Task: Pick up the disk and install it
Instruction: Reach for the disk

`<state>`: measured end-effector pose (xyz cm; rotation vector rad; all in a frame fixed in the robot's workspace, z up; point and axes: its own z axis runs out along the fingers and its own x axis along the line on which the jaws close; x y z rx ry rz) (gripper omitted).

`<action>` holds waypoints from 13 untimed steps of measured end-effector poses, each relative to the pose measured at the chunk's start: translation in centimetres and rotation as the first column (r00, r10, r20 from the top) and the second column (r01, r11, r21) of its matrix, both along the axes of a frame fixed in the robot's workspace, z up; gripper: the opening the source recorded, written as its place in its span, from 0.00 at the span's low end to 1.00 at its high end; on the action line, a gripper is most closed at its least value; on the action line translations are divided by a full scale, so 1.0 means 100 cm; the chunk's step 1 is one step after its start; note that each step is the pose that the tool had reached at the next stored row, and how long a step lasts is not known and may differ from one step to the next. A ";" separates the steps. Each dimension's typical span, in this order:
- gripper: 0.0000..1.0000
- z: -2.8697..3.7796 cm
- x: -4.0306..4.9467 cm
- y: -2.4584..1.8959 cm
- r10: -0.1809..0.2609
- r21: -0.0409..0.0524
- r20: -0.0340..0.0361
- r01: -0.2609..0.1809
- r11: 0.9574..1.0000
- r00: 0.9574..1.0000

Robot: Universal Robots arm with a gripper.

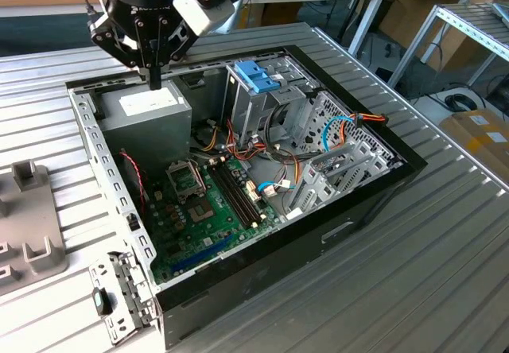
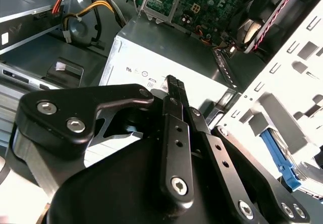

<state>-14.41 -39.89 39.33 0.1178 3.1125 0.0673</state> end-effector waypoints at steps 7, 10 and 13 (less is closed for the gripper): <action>0.10 0.0000 -0.0016 0.0000 0.000 0.000 0.000 0.000 1.000 1.000; 0.10 0.0000 -0.0030 0.0000 0.000 0.000 0.000 0.000 1.000 1.000; 0.10 0.0000 -0.0055 0.0000 0.000 0.000 0.000 0.000 1.000 1.000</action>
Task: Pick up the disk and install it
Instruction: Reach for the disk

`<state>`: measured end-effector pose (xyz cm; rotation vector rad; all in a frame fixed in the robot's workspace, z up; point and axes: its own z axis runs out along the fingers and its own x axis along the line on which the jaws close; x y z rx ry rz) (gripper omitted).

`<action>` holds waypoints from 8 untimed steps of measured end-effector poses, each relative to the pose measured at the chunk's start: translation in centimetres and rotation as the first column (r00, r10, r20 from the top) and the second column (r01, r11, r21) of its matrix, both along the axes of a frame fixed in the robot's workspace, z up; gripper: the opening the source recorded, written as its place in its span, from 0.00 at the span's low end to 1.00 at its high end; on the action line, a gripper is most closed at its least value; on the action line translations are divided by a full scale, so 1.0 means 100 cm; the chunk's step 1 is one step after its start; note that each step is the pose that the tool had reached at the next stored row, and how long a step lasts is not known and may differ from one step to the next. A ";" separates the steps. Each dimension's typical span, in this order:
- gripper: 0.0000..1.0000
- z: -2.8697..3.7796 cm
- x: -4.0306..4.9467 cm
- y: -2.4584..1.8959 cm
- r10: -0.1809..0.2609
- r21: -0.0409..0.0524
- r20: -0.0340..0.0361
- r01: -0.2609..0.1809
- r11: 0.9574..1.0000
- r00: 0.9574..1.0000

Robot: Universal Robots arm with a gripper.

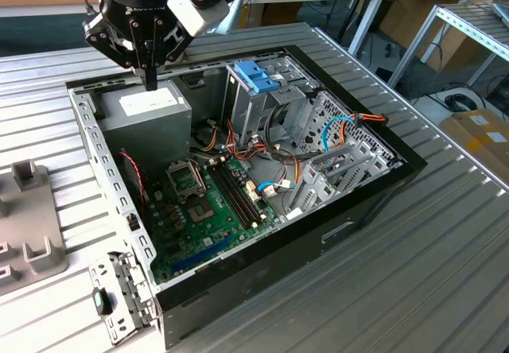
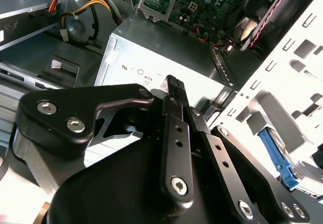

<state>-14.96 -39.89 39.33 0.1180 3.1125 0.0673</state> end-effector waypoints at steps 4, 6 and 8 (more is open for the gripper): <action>0.10 0.0000 -0.0020 0.0000 0.000 0.000 0.000 0.000 1.000 1.000; 0.10 0.0000 -0.0025 0.0000 0.000 0.000 0.000 0.000 1.000 1.000; 0.10 0.0000 -0.0032 0.0000 0.000 0.000 0.000 0.000 1.000 1.000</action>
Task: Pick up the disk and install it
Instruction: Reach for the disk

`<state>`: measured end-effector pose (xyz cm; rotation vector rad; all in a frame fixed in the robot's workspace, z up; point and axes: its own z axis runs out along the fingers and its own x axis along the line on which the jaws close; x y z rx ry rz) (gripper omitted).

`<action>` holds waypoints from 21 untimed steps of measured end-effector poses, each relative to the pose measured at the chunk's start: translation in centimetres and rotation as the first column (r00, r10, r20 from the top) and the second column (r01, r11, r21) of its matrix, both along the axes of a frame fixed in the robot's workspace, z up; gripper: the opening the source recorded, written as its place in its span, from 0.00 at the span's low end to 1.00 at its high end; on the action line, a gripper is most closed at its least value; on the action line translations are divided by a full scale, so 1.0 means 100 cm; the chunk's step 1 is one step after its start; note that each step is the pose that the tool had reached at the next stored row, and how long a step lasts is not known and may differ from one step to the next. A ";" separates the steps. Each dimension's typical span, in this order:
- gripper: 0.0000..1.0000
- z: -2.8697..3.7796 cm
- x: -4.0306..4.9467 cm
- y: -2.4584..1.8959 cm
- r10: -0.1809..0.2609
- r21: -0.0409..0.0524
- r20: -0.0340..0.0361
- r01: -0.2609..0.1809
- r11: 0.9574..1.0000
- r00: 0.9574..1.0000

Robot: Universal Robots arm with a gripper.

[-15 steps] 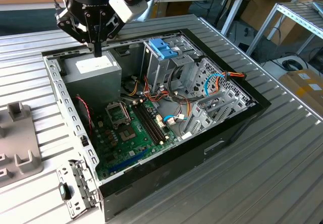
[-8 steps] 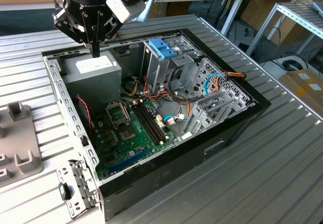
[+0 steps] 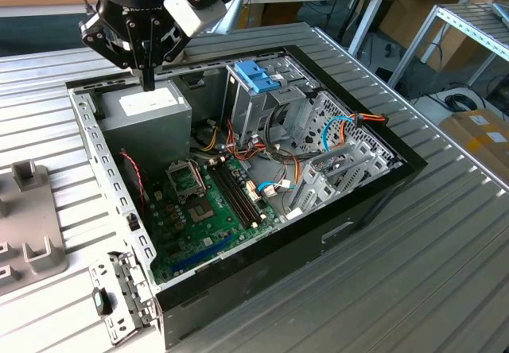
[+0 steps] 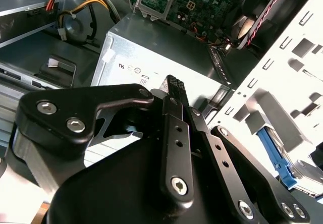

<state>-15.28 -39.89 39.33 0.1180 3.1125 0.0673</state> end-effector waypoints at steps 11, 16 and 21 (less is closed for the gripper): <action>0.10 0.0000 -0.0022 0.0000 0.000 0.000 0.000 0.000 1.000 1.000; 0.10 0.0000 -0.0030 0.0000 0.000 0.000 0.000 0.000 1.000 1.000; 0.10 0.0000 -0.0039 0.0000 0.000 0.000 0.000 0.000 1.000 1.000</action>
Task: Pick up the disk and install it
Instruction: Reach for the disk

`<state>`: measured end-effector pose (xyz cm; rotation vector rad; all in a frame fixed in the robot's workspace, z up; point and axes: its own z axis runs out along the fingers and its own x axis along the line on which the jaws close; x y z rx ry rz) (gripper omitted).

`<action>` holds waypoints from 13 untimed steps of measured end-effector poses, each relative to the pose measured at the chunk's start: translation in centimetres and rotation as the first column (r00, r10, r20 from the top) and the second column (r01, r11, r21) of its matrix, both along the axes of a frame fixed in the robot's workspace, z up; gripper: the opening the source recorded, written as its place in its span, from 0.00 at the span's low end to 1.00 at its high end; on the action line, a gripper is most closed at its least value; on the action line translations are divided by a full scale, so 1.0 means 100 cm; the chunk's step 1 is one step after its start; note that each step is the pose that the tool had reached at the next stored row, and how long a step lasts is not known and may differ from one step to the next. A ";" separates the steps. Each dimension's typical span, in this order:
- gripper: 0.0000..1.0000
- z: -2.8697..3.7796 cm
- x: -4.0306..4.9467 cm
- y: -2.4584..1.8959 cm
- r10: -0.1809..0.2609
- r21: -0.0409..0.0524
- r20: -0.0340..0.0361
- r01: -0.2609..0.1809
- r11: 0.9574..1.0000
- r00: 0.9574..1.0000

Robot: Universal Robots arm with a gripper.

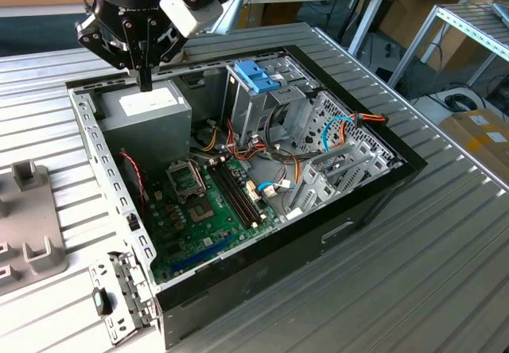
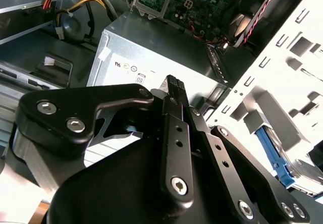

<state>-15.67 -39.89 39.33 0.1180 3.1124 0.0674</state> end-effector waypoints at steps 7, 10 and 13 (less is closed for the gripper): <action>0.10 0.0000 -0.0015 0.0000 0.000 0.000 0.000 0.000 1.000 1.000; 0.10 0.0000 -0.0024 0.0000 0.000 0.000 0.000 0.000 1.000 1.000; 0.10 0.0000 -0.0034 0.0000 0.000 0.000 0.000 0.000 1.000 1.000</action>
